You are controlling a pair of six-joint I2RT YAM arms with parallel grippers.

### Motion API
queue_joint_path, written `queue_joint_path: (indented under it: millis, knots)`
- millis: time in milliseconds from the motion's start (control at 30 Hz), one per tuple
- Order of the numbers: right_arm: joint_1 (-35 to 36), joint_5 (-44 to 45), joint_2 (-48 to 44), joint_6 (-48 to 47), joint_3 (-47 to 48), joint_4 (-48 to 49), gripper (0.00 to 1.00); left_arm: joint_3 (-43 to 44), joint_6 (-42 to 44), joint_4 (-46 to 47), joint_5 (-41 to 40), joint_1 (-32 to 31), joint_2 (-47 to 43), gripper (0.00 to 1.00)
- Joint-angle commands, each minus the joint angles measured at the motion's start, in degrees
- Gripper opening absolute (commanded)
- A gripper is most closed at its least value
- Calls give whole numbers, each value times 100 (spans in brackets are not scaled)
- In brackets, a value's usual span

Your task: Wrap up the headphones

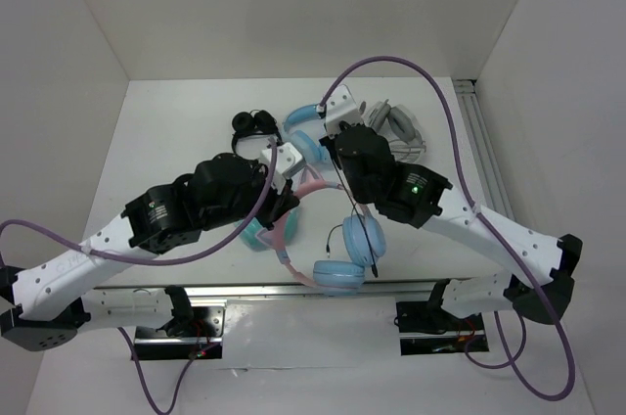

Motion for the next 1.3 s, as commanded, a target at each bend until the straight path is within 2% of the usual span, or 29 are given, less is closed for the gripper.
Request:
queue_joint_path:
  millis: [0, 100, 267, 467, 533, 800, 1100, 1267]
  knots:
    - [-148, 550, 315, 143, 425, 185, 0, 182, -2, 327, 748, -161, 53, 0]
    - [-148, 402, 386, 144, 425, -35, 0, 182, -55, 204, 589, -161, 193, 0]
    - [-148, -336, 80, -32, 127, -176, 0, 182, -55, 142, 238, -161, 193, 0]
    - [-148, -1293, -519, -296, -716, 394, 0, 489, 129, 28, 447, -161, -53, 0]
    - [-148, -1558, -519, -366, -717, 395, 0, 578, 200, -34, 640, -161, -53, 0]
    - [-148, -1384, 26, -366, -480, 34, 0, 718, 270, -175, 826, -161, -53, 0]
    - [-341, -1199, 166, -200, -796, 193, 0, 771, 42, -104, -131, -161, -527, 0]
    - [-499, -1550, 113, -85, -1016, 421, 0, 499, -90, 571, -264, -161, -1159, 0]
